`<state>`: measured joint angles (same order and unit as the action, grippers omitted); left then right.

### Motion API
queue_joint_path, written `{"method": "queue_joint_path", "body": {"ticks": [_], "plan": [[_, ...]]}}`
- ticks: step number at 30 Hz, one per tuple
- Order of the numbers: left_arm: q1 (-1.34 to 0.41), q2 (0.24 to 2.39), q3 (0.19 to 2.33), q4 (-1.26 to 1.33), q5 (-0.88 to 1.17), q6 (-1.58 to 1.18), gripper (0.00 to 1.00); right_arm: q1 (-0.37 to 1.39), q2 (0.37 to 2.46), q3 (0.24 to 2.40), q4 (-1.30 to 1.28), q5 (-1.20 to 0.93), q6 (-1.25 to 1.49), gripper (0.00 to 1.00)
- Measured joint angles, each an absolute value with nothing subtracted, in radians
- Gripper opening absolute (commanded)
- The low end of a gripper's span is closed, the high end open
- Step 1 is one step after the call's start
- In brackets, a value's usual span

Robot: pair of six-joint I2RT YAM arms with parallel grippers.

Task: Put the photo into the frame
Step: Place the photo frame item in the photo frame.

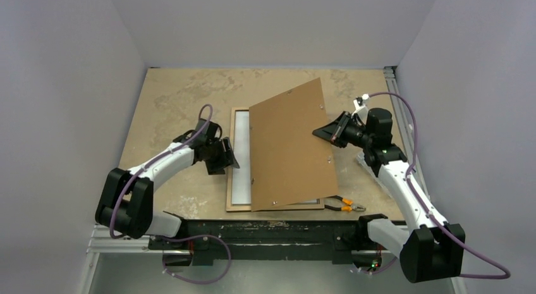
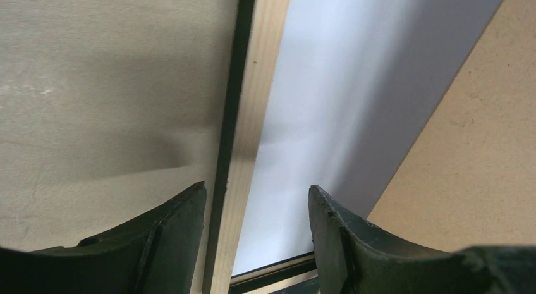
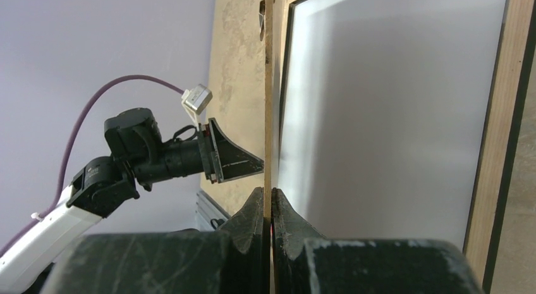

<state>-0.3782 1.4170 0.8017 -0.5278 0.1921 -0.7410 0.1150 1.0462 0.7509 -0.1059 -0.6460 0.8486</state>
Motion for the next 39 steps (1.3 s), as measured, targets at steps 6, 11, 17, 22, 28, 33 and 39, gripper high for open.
{"method": "queue_joint_path", "body": {"ticks": [6, 11, 17, 22, 28, 33, 39], "plan": [[-0.229, 1.338, 0.691, -0.473, 0.288, -0.741, 0.49, 0.145, 1.055, 0.751, -0.074, -0.636, 0.867, 0.0], [-0.21, 1.338, 0.662, -0.46, 0.318, -0.739, 0.34, 0.19, 1.088, 0.742, -0.035, -0.607, 0.885, 0.0], [-0.21, 1.35, 0.656, -0.442, 0.318, -0.736, 0.25, 0.218, 1.105, 0.71, 0.013, -0.567, 0.916, 0.0], [-0.209, 1.375, 0.654, -0.419, 0.33, -0.736, 0.24, 0.222, 1.113, 0.664, 0.082, -0.548, 0.958, 0.0], [-0.209, 1.385, 0.647, -0.387, 0.355, -0.736, 0.21, 0.222, 1.146, 0.636, 0.128, -0.532, 0.988, 0.0], [-0.208, 1.402, 0.646, -0.359, 0.379, -0.736, 0.2, 0.222, 1.187, 0.635, 0.158, -0.531, 0.995, 0.0], [-0.206, 1.415, 0.646, -0.345, 0.396, -0.736, 0.19, 0.222, 1.244, 0.635, 0.183, -0.534, 0.997, 0.0]]}}
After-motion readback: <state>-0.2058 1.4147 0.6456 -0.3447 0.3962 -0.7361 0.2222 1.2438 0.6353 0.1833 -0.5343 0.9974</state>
